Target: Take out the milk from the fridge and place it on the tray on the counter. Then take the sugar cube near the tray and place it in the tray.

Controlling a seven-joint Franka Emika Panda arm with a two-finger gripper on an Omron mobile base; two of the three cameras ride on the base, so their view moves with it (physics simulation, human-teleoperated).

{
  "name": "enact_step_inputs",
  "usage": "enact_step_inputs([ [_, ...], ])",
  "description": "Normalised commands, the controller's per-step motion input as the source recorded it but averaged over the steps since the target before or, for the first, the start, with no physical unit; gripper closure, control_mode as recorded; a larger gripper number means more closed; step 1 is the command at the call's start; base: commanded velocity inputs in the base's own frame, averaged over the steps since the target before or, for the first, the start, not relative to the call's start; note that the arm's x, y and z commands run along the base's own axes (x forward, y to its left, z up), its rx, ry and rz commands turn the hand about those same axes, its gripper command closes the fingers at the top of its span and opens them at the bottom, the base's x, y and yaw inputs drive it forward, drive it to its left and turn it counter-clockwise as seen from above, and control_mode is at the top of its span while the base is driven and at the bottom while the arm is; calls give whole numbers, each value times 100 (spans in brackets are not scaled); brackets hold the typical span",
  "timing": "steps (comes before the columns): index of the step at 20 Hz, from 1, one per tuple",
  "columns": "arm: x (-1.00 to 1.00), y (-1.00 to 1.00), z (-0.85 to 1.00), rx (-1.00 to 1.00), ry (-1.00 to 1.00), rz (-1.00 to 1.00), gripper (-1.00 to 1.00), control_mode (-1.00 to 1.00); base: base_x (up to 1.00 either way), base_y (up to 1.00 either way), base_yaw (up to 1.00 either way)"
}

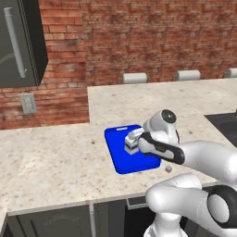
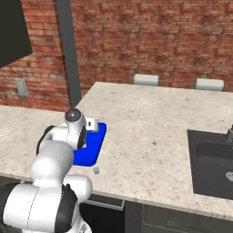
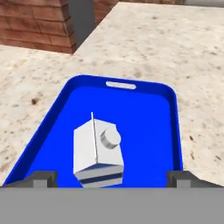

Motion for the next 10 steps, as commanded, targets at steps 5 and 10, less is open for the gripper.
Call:
enact_step_inputs([
  [5,-43,-14,24,0,38,-2,-100,-100,0,0,0],
  [10,-51,-30,-7,0,32,0,-100,-100,0,0,0],
])
